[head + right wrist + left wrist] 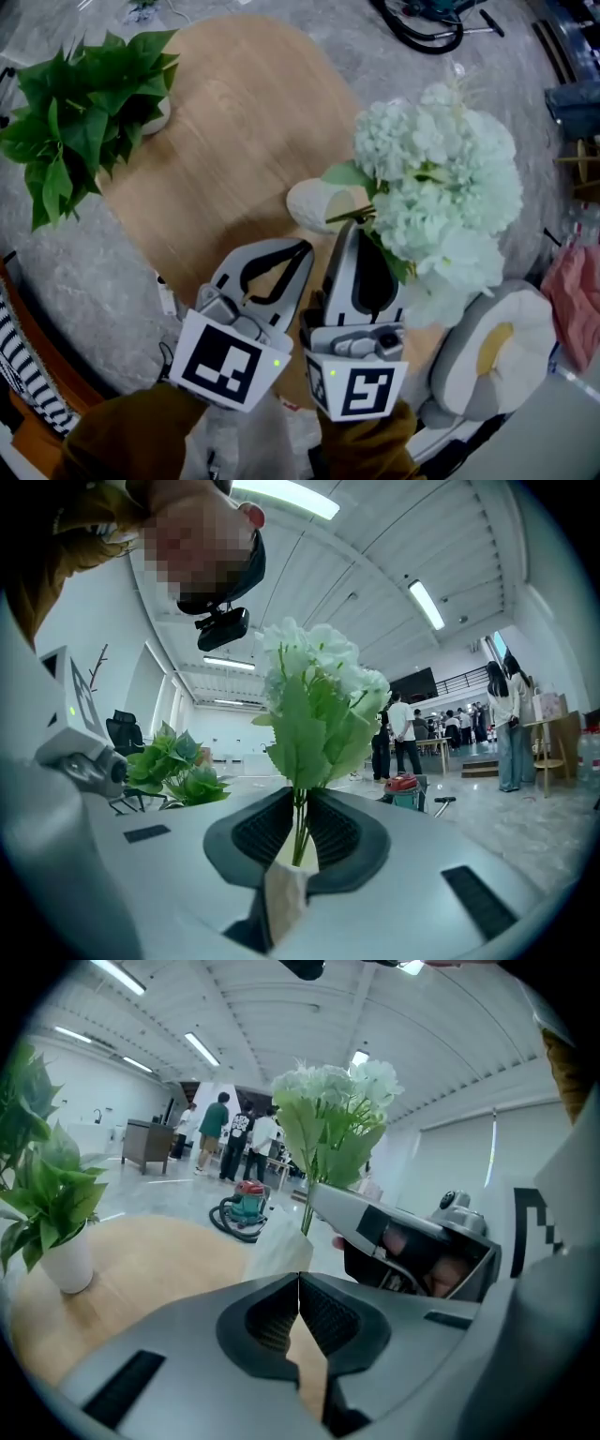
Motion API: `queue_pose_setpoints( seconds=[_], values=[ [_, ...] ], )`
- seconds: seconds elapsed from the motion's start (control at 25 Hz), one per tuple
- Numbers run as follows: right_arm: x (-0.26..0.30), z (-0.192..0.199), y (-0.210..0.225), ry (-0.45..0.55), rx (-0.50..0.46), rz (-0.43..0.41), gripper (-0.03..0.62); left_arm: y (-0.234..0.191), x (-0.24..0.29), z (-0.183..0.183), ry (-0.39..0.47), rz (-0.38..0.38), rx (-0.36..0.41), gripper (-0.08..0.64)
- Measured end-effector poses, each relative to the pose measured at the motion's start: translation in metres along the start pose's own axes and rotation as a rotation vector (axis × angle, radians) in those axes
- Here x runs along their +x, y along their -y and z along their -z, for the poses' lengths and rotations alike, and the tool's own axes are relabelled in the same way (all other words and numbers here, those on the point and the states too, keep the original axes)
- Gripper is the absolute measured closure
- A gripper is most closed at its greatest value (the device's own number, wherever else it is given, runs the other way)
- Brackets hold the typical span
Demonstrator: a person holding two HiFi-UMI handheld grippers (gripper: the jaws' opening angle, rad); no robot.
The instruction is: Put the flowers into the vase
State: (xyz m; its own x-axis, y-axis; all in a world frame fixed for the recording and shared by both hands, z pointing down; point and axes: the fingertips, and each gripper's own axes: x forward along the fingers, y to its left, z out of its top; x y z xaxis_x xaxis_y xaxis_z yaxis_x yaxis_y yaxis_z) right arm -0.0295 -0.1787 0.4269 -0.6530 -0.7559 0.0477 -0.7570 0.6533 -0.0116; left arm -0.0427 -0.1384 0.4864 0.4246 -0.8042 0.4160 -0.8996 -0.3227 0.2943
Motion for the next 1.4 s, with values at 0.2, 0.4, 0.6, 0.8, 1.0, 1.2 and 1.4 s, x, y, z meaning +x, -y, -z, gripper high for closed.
queue_pose_setpoints(
  seconds=[0.2, 0.4, 0.6, 0.8, 1.0, 1.2, 1.4],
  values=[
    [-0.003, 0.011, -0.002, -0.043, 0.019, -0.035, 0.537, 0.0, 0.004, -0.001, 0.003, -0.014, 0.003, 0.552],
    [-0.006, 0.016, -0.006, -0.057, 0.029, -0.062, 0.502, -0.004, 0.002, 0.004, -0.005, -0.033, -0.017, 0.552],
    [-0.009, 0.018, -0.005, -0.073, 0.039, -0.057, 0.497, -0.005, 0.0, 0.009, -0.016, -0.043, -0.002, 0.552],
    [-0.015, 0.015, -0.006, -0.076, 0.042, -0.052, 0.48, -0.004, -0.004, 0.011, -0.021, -0.049, 0.005, 0.552],
    [-0.02, 0.015, -0.003, -0.091, 0.061, -0.038, 0.471, -0.001, -0.007, 0.009, -0.018, -0.05, 0.012, 0.552],
    [-0.029, 0.023, 0.002, -0.119, 0.089, -0.015, 0.451, 0.002, -0.011, 0.008, -0.016, -0.057, 0.011, 0.552],
    [-0.038, 0.025, 0.004, -0.136, 0.102, -0.004, 0.431, 0.003, -0.017, 0.008, -0.018, -0.066, 0.014, 0.552]
  ],
)
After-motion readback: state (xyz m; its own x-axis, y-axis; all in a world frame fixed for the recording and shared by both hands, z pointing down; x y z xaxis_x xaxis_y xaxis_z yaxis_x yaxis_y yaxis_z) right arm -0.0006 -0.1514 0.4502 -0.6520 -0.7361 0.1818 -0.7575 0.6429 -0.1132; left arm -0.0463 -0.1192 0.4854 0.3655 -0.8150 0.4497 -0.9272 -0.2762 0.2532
